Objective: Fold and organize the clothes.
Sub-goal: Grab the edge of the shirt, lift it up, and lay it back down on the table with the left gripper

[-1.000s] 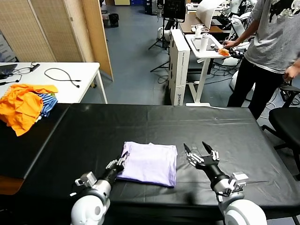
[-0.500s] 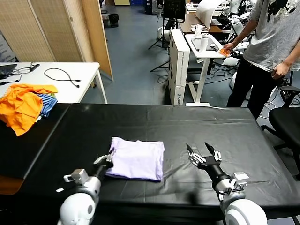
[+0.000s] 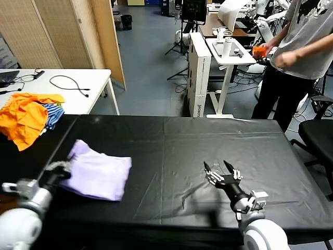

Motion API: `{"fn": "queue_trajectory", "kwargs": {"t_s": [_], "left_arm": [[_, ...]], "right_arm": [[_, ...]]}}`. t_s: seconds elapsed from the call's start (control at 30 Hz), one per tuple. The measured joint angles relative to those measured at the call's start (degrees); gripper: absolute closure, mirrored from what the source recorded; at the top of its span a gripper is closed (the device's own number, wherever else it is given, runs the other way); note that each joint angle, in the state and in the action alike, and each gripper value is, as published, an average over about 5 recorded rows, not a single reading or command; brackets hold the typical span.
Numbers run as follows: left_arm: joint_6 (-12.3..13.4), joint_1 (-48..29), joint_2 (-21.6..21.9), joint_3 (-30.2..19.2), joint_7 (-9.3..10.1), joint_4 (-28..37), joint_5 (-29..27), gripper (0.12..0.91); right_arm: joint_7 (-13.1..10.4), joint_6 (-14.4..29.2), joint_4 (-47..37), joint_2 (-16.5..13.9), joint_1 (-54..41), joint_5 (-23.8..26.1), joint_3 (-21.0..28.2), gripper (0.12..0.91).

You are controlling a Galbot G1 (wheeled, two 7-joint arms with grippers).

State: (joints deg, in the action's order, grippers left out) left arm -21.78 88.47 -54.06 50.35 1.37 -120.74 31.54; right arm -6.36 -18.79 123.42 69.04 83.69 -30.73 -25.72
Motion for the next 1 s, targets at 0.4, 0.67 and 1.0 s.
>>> {"fn": "queue_trajectory", "kwargs": {"t_s": [0.4, 0.67, 1.0], "left_arm": [[-5.5, -1.0, -2.7, -4.5, 7.61, -8.7, -0.6, 0.853], [-5.6, -4.7, -14.5, -20.0, 8.77, -7.6, -2.5, 0.853], [-3.0, -8.4, -28.6, -33.9, 6.83, 0.6, -10.3, 0.802]], "right_arm": [[0.0, 0.0, -0.1, 0.1, 1.1, 0.5, -0.4, 0.118], [-0.2, -0.9, 0.1, 0.8, 1.1, 1.5, -0.6, 0.118], [0.5, -3.9, -0.8, -0.5, -0.1, -1.5, 1.1, 0.118]]}}
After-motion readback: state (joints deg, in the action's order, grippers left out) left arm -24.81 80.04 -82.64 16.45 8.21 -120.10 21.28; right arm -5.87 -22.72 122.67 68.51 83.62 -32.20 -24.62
